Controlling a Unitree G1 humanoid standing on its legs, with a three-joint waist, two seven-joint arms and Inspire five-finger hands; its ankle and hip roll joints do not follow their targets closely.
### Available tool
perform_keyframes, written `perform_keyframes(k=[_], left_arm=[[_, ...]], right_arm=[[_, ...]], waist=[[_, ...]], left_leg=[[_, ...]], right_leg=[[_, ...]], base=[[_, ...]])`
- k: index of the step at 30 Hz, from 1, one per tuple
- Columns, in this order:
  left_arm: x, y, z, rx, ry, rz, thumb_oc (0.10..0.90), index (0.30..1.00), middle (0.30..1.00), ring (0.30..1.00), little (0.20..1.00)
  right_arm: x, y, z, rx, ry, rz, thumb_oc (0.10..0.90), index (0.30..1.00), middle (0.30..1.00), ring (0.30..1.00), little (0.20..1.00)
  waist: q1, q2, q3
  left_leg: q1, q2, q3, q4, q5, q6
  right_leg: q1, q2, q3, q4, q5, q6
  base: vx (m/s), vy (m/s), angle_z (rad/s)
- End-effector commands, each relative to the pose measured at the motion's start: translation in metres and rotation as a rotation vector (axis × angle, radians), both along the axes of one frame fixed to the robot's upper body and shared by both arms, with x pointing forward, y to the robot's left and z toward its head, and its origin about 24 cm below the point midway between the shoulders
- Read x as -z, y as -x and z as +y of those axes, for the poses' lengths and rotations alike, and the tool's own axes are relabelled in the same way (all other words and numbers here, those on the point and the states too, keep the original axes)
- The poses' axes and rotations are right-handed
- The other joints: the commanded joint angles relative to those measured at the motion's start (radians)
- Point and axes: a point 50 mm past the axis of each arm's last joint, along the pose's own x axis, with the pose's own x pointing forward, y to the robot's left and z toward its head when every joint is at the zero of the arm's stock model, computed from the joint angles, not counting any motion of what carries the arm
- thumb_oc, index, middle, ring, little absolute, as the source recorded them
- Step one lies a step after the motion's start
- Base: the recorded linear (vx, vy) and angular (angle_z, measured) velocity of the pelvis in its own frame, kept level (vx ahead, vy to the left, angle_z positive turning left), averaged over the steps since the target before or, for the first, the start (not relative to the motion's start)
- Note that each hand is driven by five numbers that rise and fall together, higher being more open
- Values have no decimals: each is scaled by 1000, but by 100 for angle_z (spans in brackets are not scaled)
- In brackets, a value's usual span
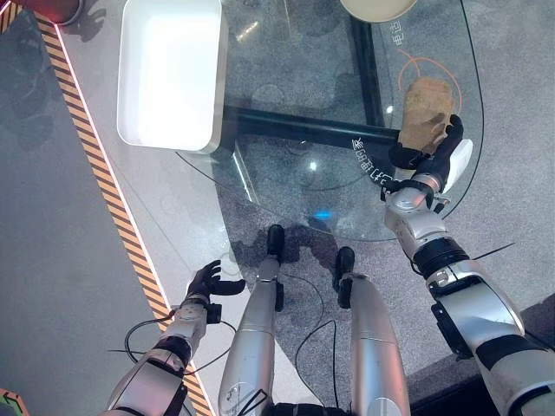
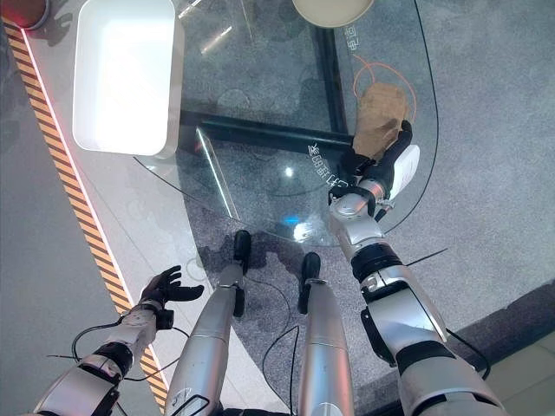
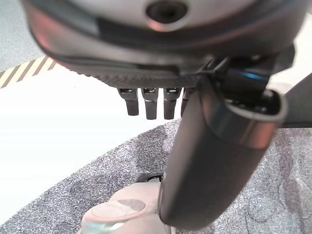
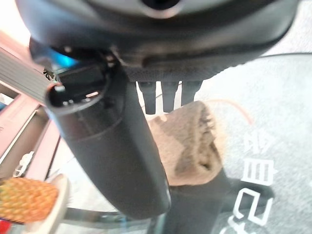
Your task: Wipe the table with a cloth and put it in the basket.
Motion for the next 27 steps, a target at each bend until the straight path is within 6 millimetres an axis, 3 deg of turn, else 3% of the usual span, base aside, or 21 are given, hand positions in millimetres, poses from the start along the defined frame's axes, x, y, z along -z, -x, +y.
perform_keyframes(k=[1, 12, 27], left_arm=[[10, 11, 0, -34, -15, 36, 800, 900, 900, 900, 900], [7, 6, -3, -23, -14, 34, 800, 900, 900, 900, 900], [6, 5, -3, -9, -22, 36, 800, 900, 900, 900, 900]], right_arm=[[-41, -3, -10, 62, 118, -126, 800, 900, 900, 900, 900], [-37, -5, -19, 83, 149, -78, 800, 900, 900, 900, 900], [-51, -12, -1, -17, 177, -59, 800, 900, 900, 900, 900]], waist=[[-4, 25, -20], [0, 32, -20], [14, 31, -20]], left_leg=[[22, -94, 49, 158, -185, 81], [18, -96, 52, 156, -182, 84], [23, -100, 45, 145, -176, 84]], right_leg=[[68, 39, 1, -217, 96, 10], [62, 36, -4, -220, 104, 16], [65, 34, -13, -224, 109, 17]], base=[[0, 0, 0], [0, 0, 0], [0, 0, 0]])
